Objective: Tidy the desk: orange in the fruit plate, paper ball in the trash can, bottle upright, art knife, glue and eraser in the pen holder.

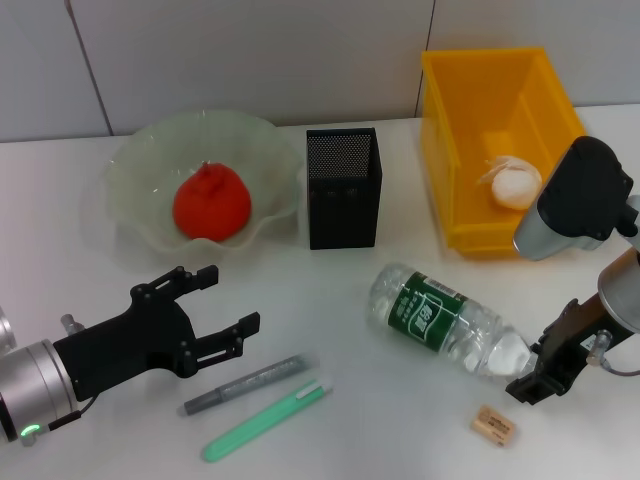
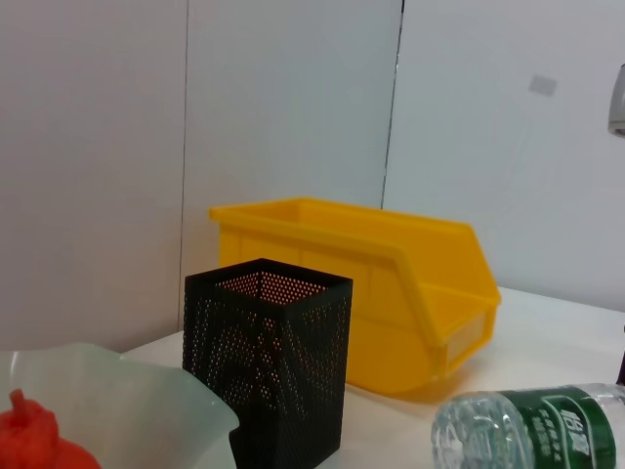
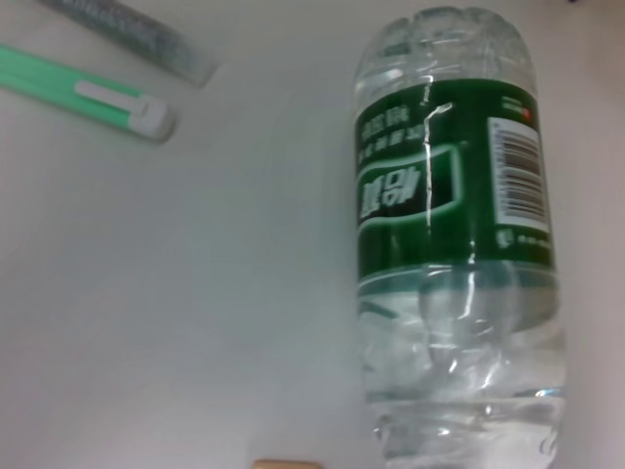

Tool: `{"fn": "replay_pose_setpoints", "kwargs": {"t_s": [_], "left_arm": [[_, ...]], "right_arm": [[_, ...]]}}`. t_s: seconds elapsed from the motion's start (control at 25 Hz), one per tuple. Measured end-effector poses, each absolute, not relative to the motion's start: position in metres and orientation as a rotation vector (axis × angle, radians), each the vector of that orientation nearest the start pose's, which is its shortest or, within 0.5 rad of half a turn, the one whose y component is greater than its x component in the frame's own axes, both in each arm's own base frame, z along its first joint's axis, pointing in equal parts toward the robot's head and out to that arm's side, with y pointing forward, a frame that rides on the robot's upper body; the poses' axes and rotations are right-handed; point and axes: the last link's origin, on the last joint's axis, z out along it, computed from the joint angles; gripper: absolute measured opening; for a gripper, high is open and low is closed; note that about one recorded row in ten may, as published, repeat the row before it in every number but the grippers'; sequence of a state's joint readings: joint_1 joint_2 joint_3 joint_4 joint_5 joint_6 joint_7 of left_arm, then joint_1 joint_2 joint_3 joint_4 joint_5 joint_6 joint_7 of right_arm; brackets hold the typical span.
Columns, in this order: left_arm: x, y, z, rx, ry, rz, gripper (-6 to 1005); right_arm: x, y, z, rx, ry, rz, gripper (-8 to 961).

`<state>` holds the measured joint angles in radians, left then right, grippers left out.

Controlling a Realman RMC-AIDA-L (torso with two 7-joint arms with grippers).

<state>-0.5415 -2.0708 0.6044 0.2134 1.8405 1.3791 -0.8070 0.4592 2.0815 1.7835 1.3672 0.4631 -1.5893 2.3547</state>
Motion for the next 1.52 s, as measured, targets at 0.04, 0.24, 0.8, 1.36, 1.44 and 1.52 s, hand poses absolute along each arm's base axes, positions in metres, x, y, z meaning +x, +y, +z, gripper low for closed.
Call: {"fn": "replay_pose_setpoints", "kwargs": {"t_s": [0.04,0.24,0.8,1.36,1.44,1.52], "left_arm": [[-0.284,0.311,-0.056,-2.544,-0.433,-0.780,834],[-0.284,0.311,-0.055,-2.541,-0.433,-0.782,834],[-0.283,0.311,-0.055,-2.538,-0.432,-0.784,833],[-0.287,0.309,-0.052,-2.519,-0.441,-0.792,833],[-0.287,0.309,-0.052,-2.518,-0.442,-0.792,833],[-0.288,0.309,-0.052,-2.516,-0.444,-0.792,832]], "right_arm": [[0.238,0.326,0.011,-2.613,0.859,-0.665,508],[0.238,0.327,0.009,-2.612,0.857,-0.661,479],[0.226,0.324,0.016,-2.647,0.817,-0.642,422],[0.186,0.325,0.039,-2.694,0.680,-0.524,409],[0.184,0.325,0.040,-2.693,0.669,-0.521,407],[0.180,0.326,0.041,-2.693,0.654,-0.516,405]]}}
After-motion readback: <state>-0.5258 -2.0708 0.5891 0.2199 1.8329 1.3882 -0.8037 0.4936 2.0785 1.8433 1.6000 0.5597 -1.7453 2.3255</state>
